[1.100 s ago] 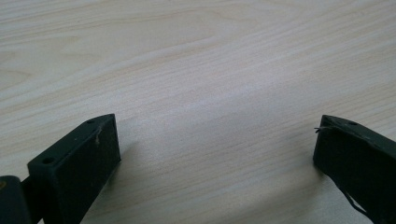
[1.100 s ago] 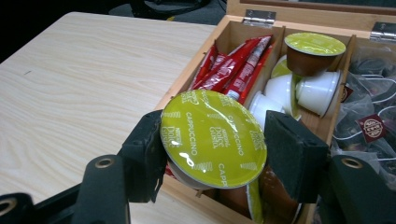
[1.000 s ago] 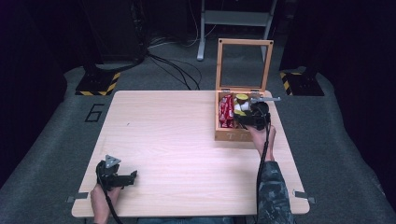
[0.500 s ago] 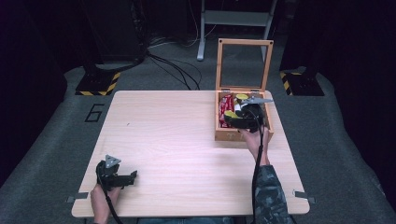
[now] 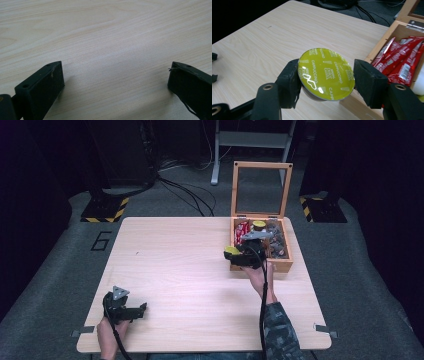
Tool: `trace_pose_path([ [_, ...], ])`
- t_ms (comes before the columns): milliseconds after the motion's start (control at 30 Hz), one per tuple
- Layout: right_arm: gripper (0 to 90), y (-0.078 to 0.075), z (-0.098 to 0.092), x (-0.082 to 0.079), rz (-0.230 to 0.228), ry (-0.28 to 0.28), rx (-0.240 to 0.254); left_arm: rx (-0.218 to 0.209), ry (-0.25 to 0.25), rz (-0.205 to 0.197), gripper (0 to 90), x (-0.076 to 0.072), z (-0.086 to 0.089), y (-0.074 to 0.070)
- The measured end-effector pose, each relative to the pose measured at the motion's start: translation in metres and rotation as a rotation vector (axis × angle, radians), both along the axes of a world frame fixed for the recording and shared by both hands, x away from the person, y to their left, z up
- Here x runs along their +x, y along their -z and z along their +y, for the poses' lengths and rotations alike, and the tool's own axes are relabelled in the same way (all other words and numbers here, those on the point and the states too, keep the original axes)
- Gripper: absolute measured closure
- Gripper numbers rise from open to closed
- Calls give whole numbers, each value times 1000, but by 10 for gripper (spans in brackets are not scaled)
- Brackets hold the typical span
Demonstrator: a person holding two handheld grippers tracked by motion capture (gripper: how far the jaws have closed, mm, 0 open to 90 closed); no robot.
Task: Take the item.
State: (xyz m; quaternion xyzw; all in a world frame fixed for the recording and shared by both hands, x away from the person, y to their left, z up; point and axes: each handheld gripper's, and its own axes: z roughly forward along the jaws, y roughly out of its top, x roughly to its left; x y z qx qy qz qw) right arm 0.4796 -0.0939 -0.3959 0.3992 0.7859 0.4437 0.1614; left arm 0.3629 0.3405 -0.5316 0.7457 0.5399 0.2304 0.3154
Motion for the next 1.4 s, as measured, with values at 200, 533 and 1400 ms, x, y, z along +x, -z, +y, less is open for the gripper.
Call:
trace_pose_path([
  [200,395,4,13,-4,-1,-21,8,0,0,0,4,0,0,0],
  [533,395,17,26,-11,3,-37,-17,1,0,0,4,0,0,0],
  [1400,394,83,35,-27,36,6,-78,2,-1,-1,4,0,0,0],
])
